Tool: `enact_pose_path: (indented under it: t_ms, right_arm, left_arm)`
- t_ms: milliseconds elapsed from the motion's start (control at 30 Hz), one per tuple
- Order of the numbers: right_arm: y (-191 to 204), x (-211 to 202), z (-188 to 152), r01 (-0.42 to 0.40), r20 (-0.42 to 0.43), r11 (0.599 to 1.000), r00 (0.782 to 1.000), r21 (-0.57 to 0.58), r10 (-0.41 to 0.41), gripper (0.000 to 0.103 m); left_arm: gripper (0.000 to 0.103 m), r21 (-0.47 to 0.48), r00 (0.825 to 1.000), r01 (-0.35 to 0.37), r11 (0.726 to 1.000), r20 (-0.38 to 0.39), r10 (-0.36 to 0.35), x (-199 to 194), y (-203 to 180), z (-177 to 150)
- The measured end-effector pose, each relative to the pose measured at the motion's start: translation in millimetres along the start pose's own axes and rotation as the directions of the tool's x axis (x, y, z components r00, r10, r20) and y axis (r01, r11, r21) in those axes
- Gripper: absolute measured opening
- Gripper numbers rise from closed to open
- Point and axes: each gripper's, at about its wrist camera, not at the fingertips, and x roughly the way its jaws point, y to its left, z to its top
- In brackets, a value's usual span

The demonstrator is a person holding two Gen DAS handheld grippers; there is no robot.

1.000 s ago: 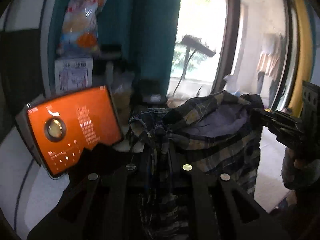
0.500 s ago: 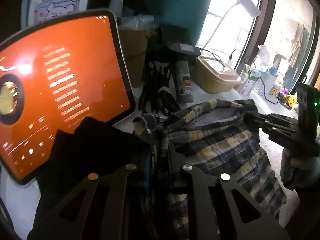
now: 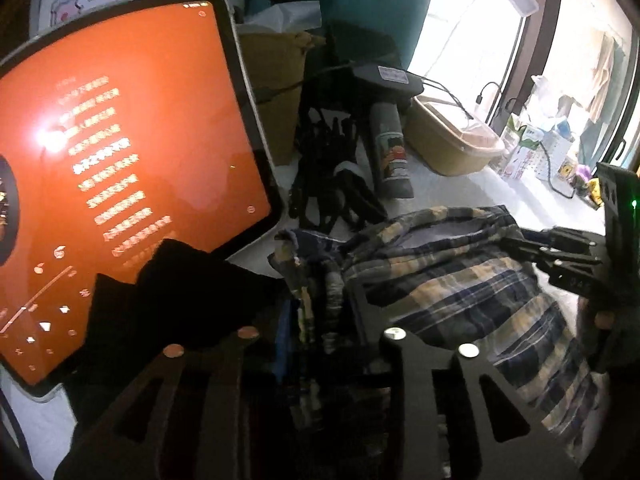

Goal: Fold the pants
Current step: 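Lower the folded pants onto the table beside the tablet and open both grippers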

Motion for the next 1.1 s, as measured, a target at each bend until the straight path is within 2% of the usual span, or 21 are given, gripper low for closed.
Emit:
enact_pose_path:
  t_ms: [33, 100, 167, 267, 300, 400, 500, 600, 800, 1100]
  right_arm:
    - [-3, 0, -1, 0.013, 0.001, 1.000, 1.000, 0.008, -0.013, 0.044]
    - [-10, -1, -2, 0.026, -0.003, 0.999, 1.000, 0.027, -0.026, 0.053]
    - [-17, -6, -4, 0.022, -0.009, 0.999, 1.000, 0.040, -0.022, 0.054]
    - [-23, -17, -8, 0.024, -0.004, 0.999, 1.000, 0.049, -0.024, 0.054]
    - [-25, -21, -10, 0.029, 0.001, 0.998, 1.000, 0.050, -0.029, 0.055]
    - [-30, -39, -17, 0.042, 0.019, 0.997, 0.999, 0.060, -0.043, 0.057]
    - [-35, -60, -26, 0.043, 0.033, 0.997, 0.998, 0.071, -0.046, 0.066]
    - [-36, -82, -35, 0.048, 0.060, 0.996, 0.997, 0.071, -0.052, 0.067]
    - [-34, -122, -58, 0.076, 0.104, 0.995, 0.991, 0.064, -0.083, 0.067]
    - [-44, -184, -96, 0.141, 0.168, 0.985, 0.973, 0.099, -0.156, 0.067]
  left_arm:
    - [0.036, 0.009, 1.000, -0.014, 1.000, 0.004, 0.014, -1, -1, 1]
    - [0.052, 0.046, 0.997, -0.075, 0.996, 0.039, 0.073, -12, -5, 1]
    - [0.058, 0.078, 0.992, -0.097, 0.992, 0.087, 0.090, -22, -7, 2]
    - [0.077, 0.096, 0.983, -0.134, 0.986, 0.141, 0.120, -41, -8, 3]
    - [0.080, 0.091, 0.980, -0.137, 0.986, 0.155, 0.121, -45, -8, 3]
    - [0.080, 0.062, 0.973, -0.123, 0.990, 0.204, 0.108, -61, -11, -1]
    - [0.082, 0.055, 0.959, -0.095, 0.994, 0.272, 0.076, -79, -22, -8]
    - [0.083, 0.064, 0.948, -0.075, 0.995, 0.313, 0.052, -94, -42, -16]
    - [0.083, 0.060, 0.928, -0.013, 0.998, 0.373, -0.011, -112, -85, -34]
    - [0.083, 0.046, 0.911, 0.061, 0.997, 0.406, -0.074, -124, -140, -63]
